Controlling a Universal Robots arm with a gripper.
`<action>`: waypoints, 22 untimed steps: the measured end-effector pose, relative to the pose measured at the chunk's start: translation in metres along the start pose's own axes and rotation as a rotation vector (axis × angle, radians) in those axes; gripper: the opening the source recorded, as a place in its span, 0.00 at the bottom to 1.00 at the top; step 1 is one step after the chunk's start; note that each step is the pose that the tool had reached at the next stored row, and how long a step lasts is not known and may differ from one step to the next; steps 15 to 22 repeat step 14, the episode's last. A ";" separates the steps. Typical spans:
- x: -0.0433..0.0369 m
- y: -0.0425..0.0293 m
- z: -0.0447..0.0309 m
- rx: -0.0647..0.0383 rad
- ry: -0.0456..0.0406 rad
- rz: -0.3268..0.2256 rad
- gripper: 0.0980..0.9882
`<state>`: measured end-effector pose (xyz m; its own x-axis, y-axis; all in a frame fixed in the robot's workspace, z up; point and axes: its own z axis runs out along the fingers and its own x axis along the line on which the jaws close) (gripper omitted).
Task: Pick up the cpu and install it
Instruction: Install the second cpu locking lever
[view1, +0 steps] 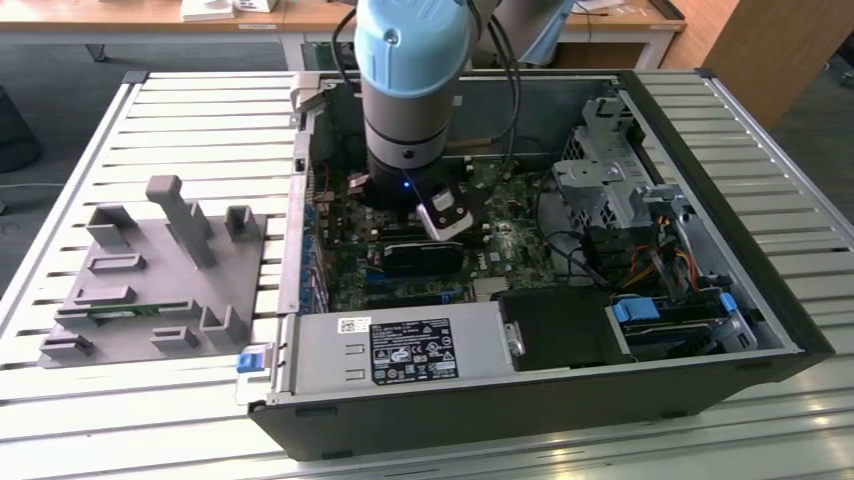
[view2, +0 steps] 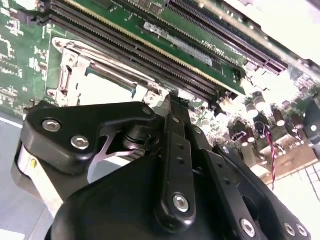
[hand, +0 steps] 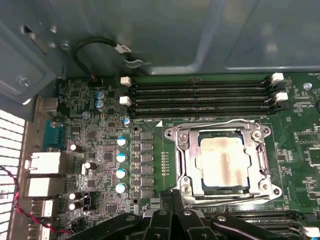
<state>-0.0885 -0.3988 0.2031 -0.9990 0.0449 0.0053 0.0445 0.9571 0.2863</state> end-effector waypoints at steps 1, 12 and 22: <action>0.0000 0.0006 -0.0021 0.000 0.0000 0.000 0.01; 0.0002 0.0082 -0.0277 0.000 0.0000 0.000 0.01; 0.0002 0.0082 -0.0276 0.000 -0.0001 0.000 0.01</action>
